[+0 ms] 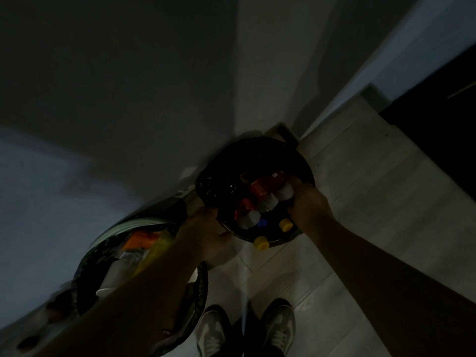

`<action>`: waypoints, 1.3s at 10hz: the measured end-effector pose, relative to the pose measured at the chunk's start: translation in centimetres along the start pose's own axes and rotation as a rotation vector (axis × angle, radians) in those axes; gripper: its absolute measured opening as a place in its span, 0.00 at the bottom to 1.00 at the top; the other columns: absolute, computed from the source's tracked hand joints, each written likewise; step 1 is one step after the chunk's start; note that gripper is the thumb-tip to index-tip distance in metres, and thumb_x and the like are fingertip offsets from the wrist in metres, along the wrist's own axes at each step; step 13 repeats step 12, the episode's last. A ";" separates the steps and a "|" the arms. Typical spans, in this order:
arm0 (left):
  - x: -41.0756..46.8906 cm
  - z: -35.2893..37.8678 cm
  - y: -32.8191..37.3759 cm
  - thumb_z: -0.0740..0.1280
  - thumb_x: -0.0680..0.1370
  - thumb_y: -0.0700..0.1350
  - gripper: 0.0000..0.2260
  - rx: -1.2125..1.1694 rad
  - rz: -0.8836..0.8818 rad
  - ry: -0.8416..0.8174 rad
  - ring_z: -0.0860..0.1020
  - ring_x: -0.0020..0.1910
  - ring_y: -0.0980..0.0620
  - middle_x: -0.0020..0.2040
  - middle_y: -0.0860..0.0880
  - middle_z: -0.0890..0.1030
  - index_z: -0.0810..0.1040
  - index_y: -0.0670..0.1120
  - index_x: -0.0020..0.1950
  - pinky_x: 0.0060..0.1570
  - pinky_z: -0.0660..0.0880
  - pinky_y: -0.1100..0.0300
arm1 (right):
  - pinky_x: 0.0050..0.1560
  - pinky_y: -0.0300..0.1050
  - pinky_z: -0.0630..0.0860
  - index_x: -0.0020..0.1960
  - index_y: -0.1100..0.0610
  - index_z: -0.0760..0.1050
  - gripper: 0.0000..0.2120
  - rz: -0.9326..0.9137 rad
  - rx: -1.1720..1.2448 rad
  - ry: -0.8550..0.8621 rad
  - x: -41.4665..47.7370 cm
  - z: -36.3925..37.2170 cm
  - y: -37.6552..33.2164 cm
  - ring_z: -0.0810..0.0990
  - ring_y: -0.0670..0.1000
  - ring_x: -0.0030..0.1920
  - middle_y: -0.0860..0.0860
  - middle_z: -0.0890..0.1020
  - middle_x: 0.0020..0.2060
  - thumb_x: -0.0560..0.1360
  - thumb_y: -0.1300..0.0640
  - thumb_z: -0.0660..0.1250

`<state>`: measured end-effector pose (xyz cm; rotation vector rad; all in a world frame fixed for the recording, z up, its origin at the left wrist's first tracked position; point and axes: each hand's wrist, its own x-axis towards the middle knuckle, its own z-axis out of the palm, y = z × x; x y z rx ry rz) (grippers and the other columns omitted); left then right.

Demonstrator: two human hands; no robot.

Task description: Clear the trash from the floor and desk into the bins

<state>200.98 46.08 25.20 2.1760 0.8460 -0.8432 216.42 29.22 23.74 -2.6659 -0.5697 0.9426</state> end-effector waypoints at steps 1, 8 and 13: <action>-0.2 -0.1 0.1 0.67 0.73 0.54 0.32 -0.008 0.011 0.004 0.66 0.70 0.45 0.71 0.47 0.66 0.60 0.51 0.74 0.67 0.67 0.52 | 0.59 0.48 0.73 0.78 0.52 0.45 0.33 0.127 -0.266 -0.066 0.3 0.2 0.5 0.74 0.57 0.61 0.61 0.68 0.66 0.79 0.59 0.59; -4.1 -4.8 0.4 0.66 0.74 0.49 0.24 0.056 0.093 0.003 0.73 0.61 0.44 0.62 0.43 0.73 0.67 0.44 0.68 0.55 0.70 0.58 | 0.42 0.43 0.70 0.64 0.60 0.67 0.23 0.142 -0.326 0.111 -5.9 -2.9 -2.0 0.75 0.55 0.52 0.57 0.73 0.56 0.74 0.54 0.68; -19.5 -16.5 5.8 0.63 0.75 0.51 0.18 0.020 0.212 0.170 0.76 0.58 0.47 0.59 0.47 0.77 0.73 0.46 0.63 0.56 0.72 0.58 | 0.49 0.39 0.72 0.62 0.57 0.74 0.17 -0.011 0.170 0.245 -19.2 -15.3 -10.6 0.77 0.48 0.53 0.52 0.78 0.54 0.74 0.55 0.69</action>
